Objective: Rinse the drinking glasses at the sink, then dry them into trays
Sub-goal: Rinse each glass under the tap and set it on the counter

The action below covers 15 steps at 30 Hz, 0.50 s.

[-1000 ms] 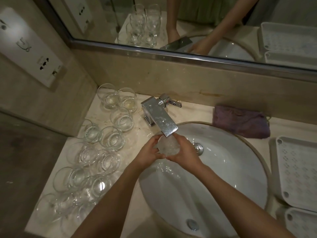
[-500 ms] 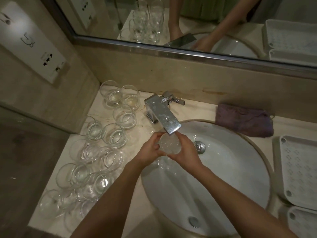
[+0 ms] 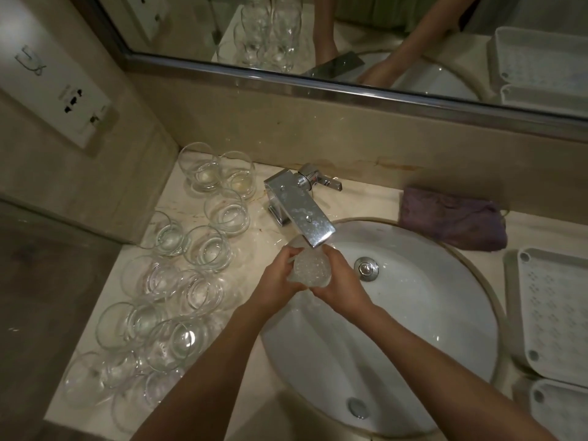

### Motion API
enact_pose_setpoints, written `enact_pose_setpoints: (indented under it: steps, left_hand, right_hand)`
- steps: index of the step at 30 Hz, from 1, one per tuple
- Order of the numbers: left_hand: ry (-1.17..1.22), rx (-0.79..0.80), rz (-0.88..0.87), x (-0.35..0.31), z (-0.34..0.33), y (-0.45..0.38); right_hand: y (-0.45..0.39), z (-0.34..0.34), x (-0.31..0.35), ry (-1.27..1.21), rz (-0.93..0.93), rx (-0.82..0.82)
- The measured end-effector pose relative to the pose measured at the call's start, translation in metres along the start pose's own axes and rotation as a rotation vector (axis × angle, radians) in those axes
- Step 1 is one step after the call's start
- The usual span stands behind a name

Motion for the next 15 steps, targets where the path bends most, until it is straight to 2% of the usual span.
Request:
enact_pose_setpoints:
  steps: [2, 5, 8, 11, 13, 15]
  left_hand:
    - [-0.081, 0.0, -0.046, 0.0, 0.0, 0.001]
    - [-0.23, 0.023, -0.086, -0.006, 0.002, -0.004]
    - [-0.257, 0.057, -0.04, -0.013, 0.008, -0.01]
    - [-0.057, 0.027, 0.099, -0.006, 0.011, -0.011]
    - [0.144, -0.027, 0.147, -0.001, 0.006, -0.005]
    - [0.242, -0.083, 0.141, 0.0, -0.003, 0.001]
  right_hand:
    - [-0.001, 0.0, 0.003, 0.008, -0.009, 0.004]
    - [-0.004, 0.003, 0.002, -0.109, -0.072, 0.019]
    - [-0.008, 0.009, 0.003, -0.135, -0.14, 0.105]
    - [-0.015, 0.022, 0.013, 0.056, -0.095, 0.196]
    - [-0.015, 0.028, 0.024, 0.294, -0.018, 0.193]
    - [-0.013, 0.03, 0.029, 0.412, 0.037, 0.164]
Point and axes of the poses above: each hand's wrist, its own y-axis away from the middle knuckle, its own z-axis out of the back of the hand, x = y × z, the point moved 2 cm from there along -y, towards the middle knuckle, and after that the axes turned 13 degrees about -z, right-handed, at the moved point
